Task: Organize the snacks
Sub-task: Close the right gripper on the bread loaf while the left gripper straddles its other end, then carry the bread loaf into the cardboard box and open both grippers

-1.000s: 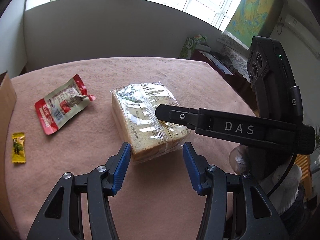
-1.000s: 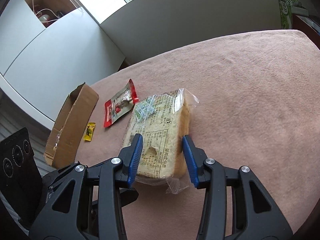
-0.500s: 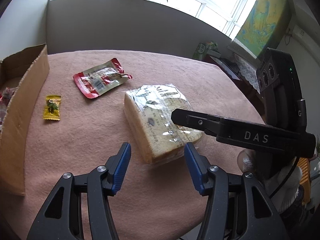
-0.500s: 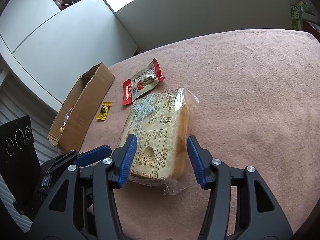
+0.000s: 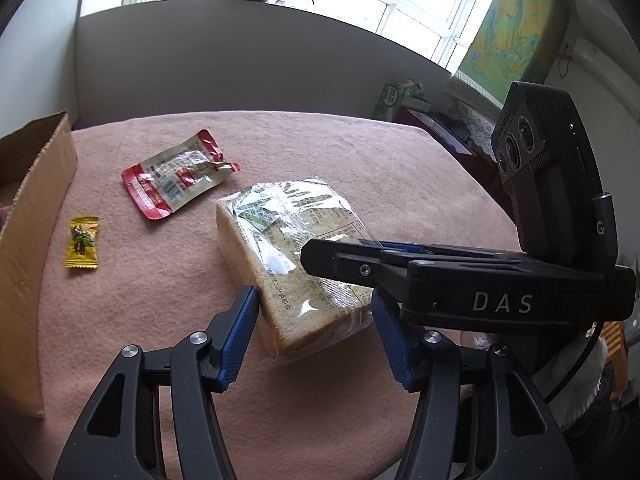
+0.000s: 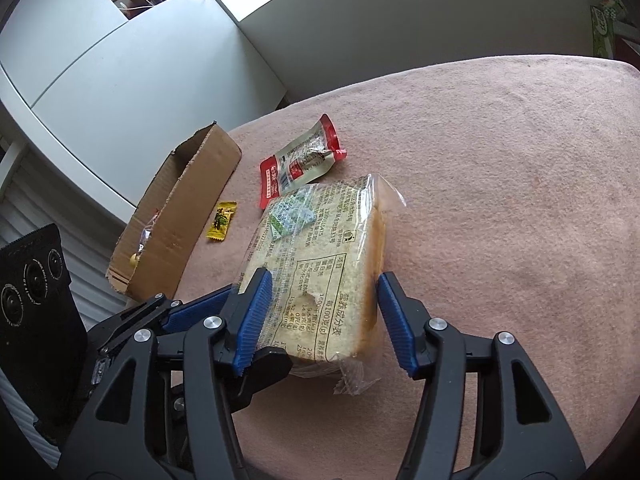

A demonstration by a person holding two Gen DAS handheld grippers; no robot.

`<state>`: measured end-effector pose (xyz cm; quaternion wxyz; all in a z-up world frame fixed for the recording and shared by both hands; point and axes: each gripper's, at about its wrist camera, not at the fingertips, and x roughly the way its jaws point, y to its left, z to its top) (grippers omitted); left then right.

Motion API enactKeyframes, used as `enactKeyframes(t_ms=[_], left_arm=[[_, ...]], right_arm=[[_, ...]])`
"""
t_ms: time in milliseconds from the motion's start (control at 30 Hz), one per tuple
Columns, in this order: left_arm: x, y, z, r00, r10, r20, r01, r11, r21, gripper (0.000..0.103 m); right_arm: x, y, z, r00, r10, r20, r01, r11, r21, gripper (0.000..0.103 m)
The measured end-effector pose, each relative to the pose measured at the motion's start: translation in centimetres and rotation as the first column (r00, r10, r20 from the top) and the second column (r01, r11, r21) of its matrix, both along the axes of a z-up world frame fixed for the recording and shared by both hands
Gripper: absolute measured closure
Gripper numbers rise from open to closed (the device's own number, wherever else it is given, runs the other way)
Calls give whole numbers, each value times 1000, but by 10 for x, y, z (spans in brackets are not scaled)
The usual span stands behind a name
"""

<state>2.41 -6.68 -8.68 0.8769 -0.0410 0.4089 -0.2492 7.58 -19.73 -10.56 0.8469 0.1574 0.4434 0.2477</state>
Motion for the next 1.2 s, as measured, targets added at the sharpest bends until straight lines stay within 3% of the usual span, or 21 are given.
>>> enactKeyframes(t_ms=[533,867,1200], left_arm=[[-13,58,47,986,105,128,-96,993,-72,46],[-24,109,64,959,197,201,-181,979,-95,46],[-32,176,68,924,310,224,-289,949,-122,46]], right_arm=[[7,69,55,991,51,123,-52,999,6,45],[9,130,78,978,106,180,-111,994,19,45],[22,209,85,954,211,213,-215,977,-5,45]])
